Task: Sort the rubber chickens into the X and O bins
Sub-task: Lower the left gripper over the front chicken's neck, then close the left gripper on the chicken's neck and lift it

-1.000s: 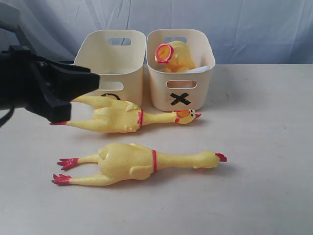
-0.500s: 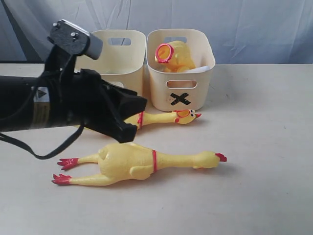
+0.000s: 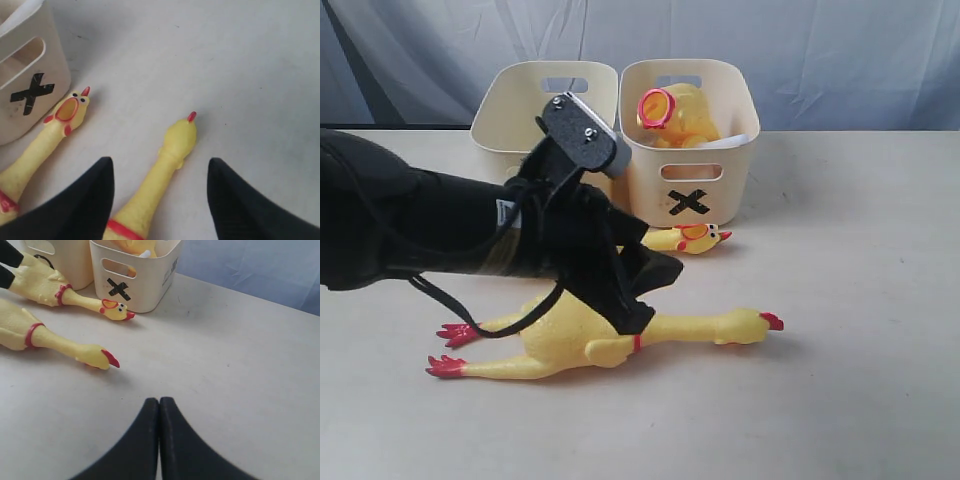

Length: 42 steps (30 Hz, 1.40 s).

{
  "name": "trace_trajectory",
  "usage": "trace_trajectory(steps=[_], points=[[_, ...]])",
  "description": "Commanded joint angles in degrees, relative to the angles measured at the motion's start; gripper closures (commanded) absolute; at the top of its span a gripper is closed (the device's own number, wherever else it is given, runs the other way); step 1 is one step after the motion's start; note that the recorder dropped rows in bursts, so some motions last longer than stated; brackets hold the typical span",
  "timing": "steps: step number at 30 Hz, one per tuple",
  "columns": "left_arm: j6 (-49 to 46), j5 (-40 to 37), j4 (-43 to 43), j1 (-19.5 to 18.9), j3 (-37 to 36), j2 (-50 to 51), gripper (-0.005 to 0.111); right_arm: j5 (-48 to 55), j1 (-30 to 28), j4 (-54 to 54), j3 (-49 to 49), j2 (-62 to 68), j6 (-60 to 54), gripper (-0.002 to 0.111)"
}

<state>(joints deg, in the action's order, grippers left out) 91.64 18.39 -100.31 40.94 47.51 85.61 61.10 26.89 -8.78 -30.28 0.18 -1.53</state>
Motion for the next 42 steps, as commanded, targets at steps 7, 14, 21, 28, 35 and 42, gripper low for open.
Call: trace_trajectory(steps=[7, 14, 21, 28, 35, 42], points=[[-14.89, 1.21, 0.36, 0.38, 1.56, 7.65, 0.052, -0.07, 0.06, 0.21, 0.23, -0.18, 0.01, 0.108], [-17.18, -0.6, 0.36, 0.38, 2.51, 12.96, 0.052, -0.07, 0.06, 0.21, 0.23, -0.18, 0.01, 0.108], [-19.52, -0.73, 0.36, 0.38, 6.18, 16.97, 0.052, -0.07, 0.06, 0.21, 0.23, -0.18, 0.01, 0.108], [-25.02, -0.97, 0.36, 0.38, 6.79, 20.37, 0.052, -0.07, 0.06, 0.21, 0.23, -0.18, 0.01, 0.108], [-27.81, -2.11, 0.36, 0.38, 6.79, 22.02, 0.052, 0.04, 0.06, 0.2, 0.23, -0.18, 0.01, 0.108], [-29.61, -2.51, 0.36, 0.38, 6.79, 24.06, 0.052, 0.04, 0.06, 0.2, 0.23, -0.18, 0.01, 0.108]])
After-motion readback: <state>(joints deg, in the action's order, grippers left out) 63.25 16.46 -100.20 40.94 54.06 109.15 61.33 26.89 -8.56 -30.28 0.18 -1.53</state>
